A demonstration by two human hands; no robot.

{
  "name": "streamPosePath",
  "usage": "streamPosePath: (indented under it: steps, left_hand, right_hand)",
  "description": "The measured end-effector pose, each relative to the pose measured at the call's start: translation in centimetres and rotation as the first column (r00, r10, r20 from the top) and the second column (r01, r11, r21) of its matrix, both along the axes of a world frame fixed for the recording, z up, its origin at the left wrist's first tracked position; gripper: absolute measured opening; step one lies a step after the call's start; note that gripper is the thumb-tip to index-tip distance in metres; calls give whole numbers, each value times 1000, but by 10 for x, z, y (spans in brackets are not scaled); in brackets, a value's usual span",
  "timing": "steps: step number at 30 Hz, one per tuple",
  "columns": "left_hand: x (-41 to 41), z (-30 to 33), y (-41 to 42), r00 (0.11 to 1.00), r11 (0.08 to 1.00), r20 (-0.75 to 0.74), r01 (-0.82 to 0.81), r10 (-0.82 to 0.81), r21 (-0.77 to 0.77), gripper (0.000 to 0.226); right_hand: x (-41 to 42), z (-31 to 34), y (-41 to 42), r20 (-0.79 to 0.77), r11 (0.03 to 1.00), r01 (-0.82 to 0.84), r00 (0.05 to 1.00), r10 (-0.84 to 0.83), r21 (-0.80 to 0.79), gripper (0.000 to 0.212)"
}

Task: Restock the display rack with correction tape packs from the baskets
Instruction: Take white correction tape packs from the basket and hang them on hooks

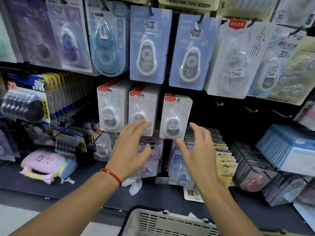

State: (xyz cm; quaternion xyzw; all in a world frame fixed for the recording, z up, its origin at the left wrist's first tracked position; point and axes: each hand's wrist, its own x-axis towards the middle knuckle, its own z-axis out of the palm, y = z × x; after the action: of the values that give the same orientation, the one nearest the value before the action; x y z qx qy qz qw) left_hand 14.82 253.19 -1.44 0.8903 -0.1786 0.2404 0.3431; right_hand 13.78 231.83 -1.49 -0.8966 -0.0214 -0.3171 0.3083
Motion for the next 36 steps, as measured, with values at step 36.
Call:
streamPosePath:
  steps: [36]
  left_hand:
    - [-50, -117, -1, 855, 672, -455, 490, -248, 556, 49]
  right_hand:
    - [-65, -138, -85, -794, 906, -416, 576, 193, -82, 21]
